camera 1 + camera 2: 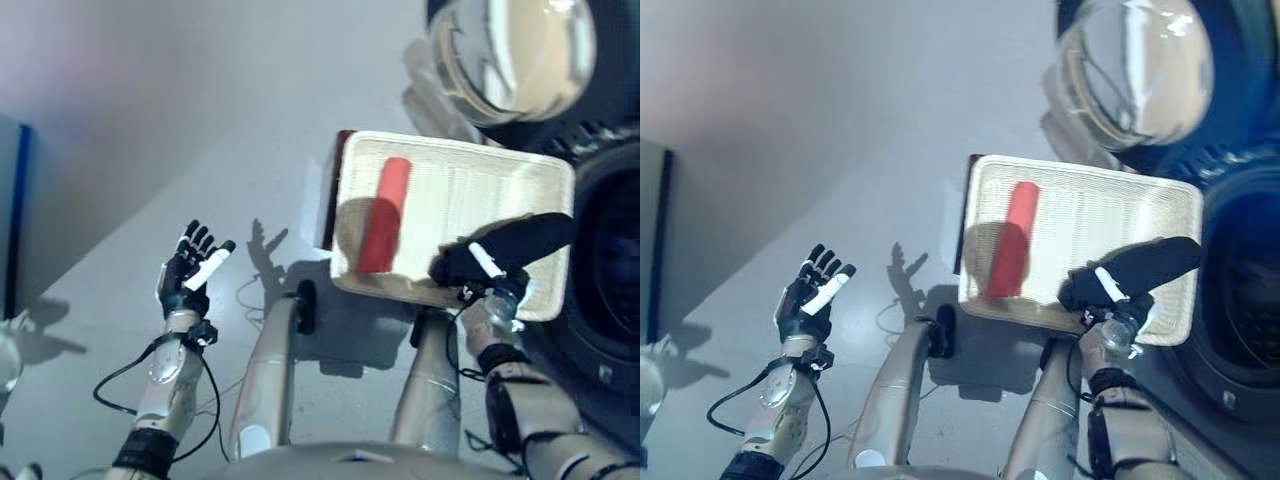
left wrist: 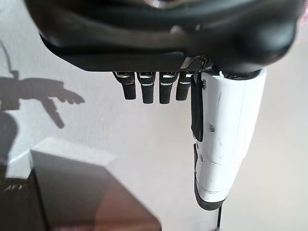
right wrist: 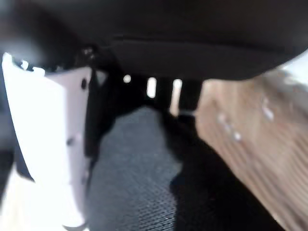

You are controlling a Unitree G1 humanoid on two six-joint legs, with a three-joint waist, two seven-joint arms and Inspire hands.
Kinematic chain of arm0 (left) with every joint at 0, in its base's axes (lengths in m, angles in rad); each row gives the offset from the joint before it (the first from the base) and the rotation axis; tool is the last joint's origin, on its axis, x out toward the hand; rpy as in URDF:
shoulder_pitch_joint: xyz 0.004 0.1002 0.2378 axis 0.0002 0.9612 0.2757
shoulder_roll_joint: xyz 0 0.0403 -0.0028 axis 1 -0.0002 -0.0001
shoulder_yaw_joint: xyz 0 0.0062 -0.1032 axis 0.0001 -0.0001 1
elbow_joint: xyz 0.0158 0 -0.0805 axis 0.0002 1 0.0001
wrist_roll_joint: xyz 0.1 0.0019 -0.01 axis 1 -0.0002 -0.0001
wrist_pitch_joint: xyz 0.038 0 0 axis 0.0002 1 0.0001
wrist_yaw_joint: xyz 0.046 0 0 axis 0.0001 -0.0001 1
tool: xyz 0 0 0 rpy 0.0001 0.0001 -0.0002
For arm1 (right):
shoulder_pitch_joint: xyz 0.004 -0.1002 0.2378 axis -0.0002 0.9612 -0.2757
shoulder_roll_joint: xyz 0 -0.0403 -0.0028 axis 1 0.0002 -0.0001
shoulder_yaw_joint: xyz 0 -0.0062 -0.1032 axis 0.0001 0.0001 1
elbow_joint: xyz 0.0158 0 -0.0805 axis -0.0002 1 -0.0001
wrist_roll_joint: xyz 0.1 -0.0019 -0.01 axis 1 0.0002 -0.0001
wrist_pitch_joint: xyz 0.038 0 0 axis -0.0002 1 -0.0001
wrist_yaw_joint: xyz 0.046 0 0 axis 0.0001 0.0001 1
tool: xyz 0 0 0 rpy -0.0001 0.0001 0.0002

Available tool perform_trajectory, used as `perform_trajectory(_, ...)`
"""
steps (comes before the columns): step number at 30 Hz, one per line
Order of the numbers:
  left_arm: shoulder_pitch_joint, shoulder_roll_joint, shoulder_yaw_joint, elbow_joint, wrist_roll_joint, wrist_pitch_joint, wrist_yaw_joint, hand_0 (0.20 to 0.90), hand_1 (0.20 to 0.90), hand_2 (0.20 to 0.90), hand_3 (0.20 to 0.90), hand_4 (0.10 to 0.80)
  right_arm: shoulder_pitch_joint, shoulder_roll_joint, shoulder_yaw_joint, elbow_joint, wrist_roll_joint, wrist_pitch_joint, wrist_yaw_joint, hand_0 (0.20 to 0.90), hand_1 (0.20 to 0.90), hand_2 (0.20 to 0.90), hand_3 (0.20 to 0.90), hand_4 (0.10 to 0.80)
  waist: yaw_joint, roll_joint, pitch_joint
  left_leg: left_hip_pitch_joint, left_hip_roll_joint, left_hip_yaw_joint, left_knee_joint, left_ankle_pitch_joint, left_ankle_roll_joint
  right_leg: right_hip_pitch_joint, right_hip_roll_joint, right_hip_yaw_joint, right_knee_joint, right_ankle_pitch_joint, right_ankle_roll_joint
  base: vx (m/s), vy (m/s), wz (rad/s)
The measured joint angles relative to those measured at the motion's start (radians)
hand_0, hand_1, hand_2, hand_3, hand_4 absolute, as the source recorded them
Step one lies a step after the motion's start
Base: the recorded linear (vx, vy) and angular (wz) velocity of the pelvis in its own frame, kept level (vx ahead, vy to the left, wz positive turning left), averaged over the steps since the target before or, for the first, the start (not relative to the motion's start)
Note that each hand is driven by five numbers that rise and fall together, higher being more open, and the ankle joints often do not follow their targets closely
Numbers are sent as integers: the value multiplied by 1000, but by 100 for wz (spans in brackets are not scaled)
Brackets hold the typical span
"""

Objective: Pick up the clothes and place them into the washing machine

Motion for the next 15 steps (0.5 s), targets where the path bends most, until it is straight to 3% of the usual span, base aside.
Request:
perform_trajectory(6,-3,-3,-2,16,-10,-13,0,900,900,900,900,800,-18,0,-84,-84,65,-109,-11,200,200,200,200,300,-19,-23,39,46,26,13,-48,10,-24,2,22,2,-8,11,-17,10,-33,-17)
perform_trajectory(12,3,-10,-10,17,-23,-19,-1,900,900,900,900,800,-167,-44,-221,-31,234,-177,-56,200,200,200,200,300,-2,7,64,84,25,10,-110,37,-45,7,22,-7,-5,6,-38,-8,-8,-1)
perform_trajectory(13,2,-9,-17,14,-29,-20,-4,900,900,900,900,800,-195,-62,-250,0,271,-184,-58,200,200,200,200,300,17,11,65,100,20,6,-127,46,-60,10,18,-7,5,8,-35,27,15,4)
perform_trajectory(15,1,-8,-31,9,-35,-21,-12,900,900,900,900,800,-238,-101,-284,36,335,-187,-65,200,200,200,200,300,17,20,63,105,3,1,-148,56,-64,-1,2,-5,25,1,-37,-75,22,20)
